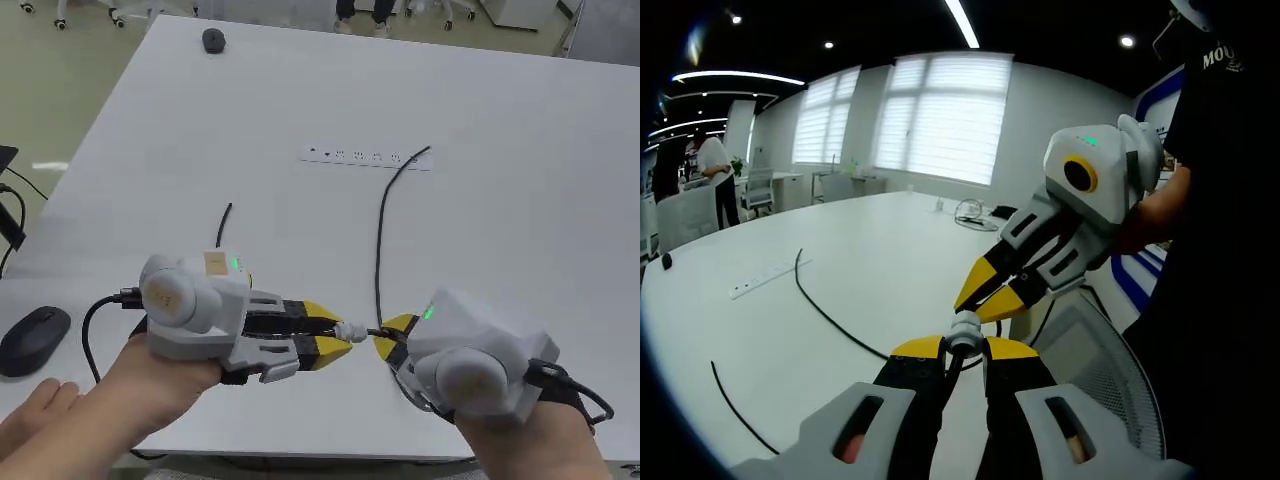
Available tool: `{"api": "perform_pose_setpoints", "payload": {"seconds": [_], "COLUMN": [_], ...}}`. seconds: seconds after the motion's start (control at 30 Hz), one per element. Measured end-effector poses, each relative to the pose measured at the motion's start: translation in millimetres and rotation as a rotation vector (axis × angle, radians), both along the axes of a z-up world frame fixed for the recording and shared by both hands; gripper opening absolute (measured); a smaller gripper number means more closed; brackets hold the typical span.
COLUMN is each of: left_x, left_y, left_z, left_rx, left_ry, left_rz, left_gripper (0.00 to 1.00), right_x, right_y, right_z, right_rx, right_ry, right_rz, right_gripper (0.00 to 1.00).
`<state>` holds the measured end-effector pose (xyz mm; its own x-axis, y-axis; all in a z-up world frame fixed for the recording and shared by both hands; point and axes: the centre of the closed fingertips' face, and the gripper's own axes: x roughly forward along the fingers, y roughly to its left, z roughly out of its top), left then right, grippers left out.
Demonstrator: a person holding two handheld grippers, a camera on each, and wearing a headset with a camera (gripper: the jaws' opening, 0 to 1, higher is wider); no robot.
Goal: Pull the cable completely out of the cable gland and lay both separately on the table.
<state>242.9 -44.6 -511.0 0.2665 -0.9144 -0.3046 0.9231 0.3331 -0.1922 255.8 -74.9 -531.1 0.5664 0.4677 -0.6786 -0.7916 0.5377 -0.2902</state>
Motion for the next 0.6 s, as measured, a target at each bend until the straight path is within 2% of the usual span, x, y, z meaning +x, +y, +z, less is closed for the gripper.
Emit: {"api": "perform_pose_setpoints", "payload": {"seconds": [0.03,0.13,0.2,0.43,0.47,0.6], "left_x": [0.5,1.2,1.3,1.6,1.5,1.1], "left_y": [0.1,0.4,0.7,0.7,0.1,-1.4], "left_z": [0.8,1.5,1.9,6.6,6.8,6.1], "left_rx": [-0.003,-0.002,-0.002,-0.015,-0.015,-0.01], "left_ry": [-0.001,-0.002,-0.002,-0.006,-0.006,-0.006], "left_rz": [0.002,0.004,0.005,0.008,0.008,0.006], "left_gripper": [0.15,0.15,0.15,0.15,0.15,0.15], "right_x": [0.4,2.7,4.0,9.9,9.4,12.1], "right_y": [-0.7,-7.3,-12.4,-38.0,-41.6,-55.0], "right_z": [-0.1,-2.5,-4.9,-10.4,-13.4,-21.9], "right_rx": [0.02,0.027,0.058,0.139,0.16,0.194], "right_ry": [0.009,0.02,0.046,0.09,0.112,0.14], "right_rz": [-0.016,-0.039,-0.074,-0.187,-0.211,-0.264], "right_gripper": [0.0,0.0,0.0,0.0,0.0,0.0]}}
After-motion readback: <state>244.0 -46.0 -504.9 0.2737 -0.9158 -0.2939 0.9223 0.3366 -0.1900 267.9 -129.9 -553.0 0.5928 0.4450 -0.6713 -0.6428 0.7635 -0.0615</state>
